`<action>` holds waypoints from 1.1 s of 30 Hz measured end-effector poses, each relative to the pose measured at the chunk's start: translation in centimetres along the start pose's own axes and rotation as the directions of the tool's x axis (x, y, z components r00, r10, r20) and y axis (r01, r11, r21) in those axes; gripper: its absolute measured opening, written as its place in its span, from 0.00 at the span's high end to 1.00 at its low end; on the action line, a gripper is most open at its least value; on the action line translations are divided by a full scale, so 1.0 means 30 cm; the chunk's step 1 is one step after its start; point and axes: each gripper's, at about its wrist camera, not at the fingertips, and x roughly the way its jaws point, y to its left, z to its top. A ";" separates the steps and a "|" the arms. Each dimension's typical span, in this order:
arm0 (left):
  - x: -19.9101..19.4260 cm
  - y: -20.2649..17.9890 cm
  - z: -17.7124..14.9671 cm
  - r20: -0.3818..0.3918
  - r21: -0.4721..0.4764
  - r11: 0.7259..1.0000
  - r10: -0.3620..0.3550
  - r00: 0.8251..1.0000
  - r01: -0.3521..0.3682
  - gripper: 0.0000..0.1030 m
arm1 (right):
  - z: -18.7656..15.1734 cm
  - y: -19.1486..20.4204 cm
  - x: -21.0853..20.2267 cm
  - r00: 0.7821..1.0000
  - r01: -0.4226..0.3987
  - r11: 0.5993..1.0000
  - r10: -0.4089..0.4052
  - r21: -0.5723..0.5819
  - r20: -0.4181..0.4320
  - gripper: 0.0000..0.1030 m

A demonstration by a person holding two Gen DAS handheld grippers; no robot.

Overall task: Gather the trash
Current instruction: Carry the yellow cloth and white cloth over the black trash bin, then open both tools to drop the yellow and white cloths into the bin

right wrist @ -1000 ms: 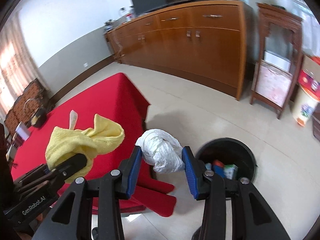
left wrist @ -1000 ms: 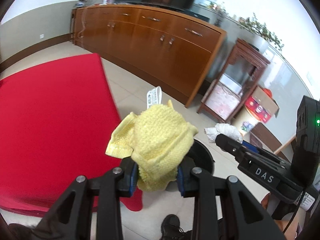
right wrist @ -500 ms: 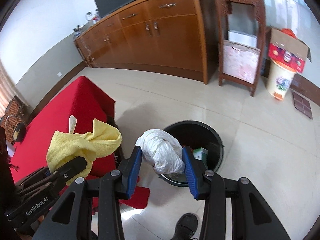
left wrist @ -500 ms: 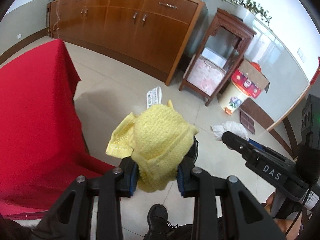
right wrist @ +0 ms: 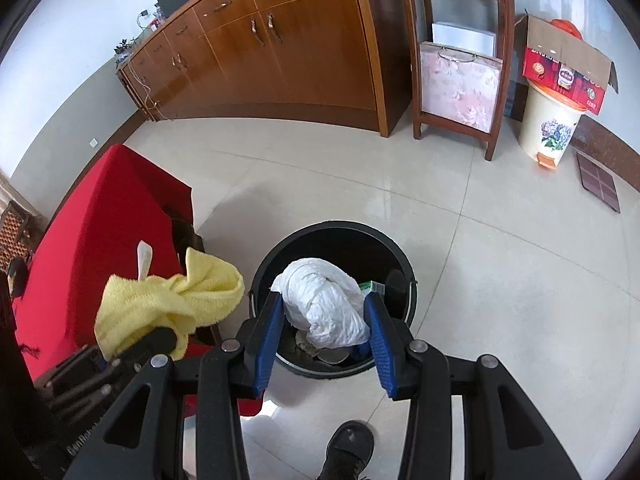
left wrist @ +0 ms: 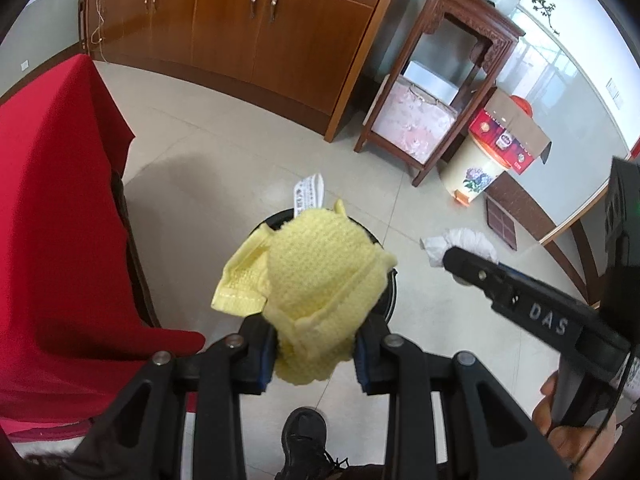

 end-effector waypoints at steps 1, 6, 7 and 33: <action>0.009 -0.004 0.001 -0.004 0.002 1.000 0.001 1.000 -0.001 0.68 | 0.010 -0.006 0.016 1.000 0.002 1.000 -0.002 0.001 -0.004 0.57; 0.061 -0.012 0.009 -0.024 -0.004 1.000 0.005 1.000 -0.006 0.68 | 0.046 -0.039 0.101 0.999 0.000 1.000 0.002 0.024 -0.051 0.57; 0.071 -0.012 0.010 -0.028 -0.006 1.000 0.007 1.000 -0.007 0.68 | 0.052 -0.044 0.116 0.998 0.000 1.000 0.002 0.024 -0.060 0.57; 0.301 0.019 0.021 -0.196 -0.092 0.996 -0.006 0.981 -0.012 0.55 | 0.189 -0.053 0.354 0.987 0.044 0.998 -0.035 0.055 -0.160 0.49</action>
